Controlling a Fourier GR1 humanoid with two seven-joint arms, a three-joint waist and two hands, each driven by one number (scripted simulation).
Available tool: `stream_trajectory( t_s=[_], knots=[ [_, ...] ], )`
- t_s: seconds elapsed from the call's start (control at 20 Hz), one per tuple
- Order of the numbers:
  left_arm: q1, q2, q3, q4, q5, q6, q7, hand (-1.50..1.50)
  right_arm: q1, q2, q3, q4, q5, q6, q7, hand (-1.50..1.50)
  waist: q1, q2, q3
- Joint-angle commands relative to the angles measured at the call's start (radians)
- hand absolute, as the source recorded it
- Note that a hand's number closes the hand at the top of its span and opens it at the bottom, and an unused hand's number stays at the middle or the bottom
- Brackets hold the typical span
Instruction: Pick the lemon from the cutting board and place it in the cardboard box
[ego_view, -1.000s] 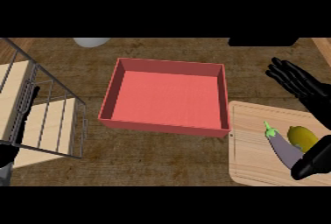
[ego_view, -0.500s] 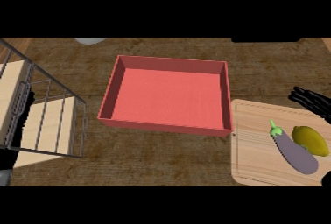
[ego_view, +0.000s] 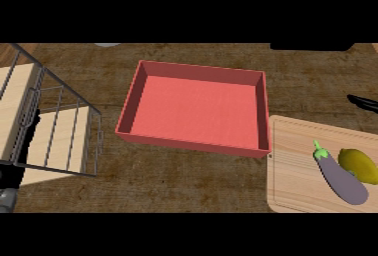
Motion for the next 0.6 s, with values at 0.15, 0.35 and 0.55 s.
stream_trajectory(
  t_s=[0.15,0.35,0.55],
  knots=[
    [-0.060,-0.007,0.003,0.066,-0.008,-0.017,0.024,0.00,-0.060,-0.119,0.173,0.071,0.307,-0.011,-0.300,-1.50,0.020,-0.002,-0.007],
    [-0.095,-0.008,-0.006,0.069,-0.024,-0.022,0.059,0.00,-0.101,-0.124,0.276,0.175,0.455,-0.116,-0.372,-1.50,0.019,-0.007,-0.008],
    [-0.104,-0.028,-0.006,0.101,-0.030,-0.030,0.050,0.00,-0.176,-0.099,0.342,0.303,0.520,-0.144,-0.444,-1.50,0.018,-0.008,-0.009]
  ],
)
